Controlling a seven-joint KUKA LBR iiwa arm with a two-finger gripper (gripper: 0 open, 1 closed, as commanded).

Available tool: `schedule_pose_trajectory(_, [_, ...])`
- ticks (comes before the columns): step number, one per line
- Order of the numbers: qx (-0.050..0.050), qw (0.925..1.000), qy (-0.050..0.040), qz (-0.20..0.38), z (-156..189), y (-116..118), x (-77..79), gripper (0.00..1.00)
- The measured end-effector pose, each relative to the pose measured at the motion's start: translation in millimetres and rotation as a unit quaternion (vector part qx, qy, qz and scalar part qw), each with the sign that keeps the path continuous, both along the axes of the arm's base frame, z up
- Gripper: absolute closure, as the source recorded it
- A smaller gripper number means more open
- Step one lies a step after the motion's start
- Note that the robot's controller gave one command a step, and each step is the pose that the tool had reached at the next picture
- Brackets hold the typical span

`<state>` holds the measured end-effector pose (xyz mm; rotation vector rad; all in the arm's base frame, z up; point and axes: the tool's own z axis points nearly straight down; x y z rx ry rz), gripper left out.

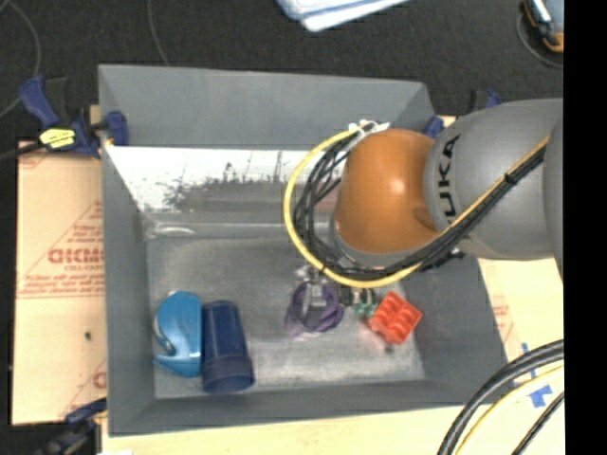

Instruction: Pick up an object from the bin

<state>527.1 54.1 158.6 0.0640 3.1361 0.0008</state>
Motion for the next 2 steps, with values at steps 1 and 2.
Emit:
schedule_pose_trajectory(1, [0.001,0.9996,0.002,-0.029,-4,12,-1.9,1.0])
schedule_pose_trajectory(2, [0.0,0.9998,-0.001,-0.018,66,16,-3.2,1.0])
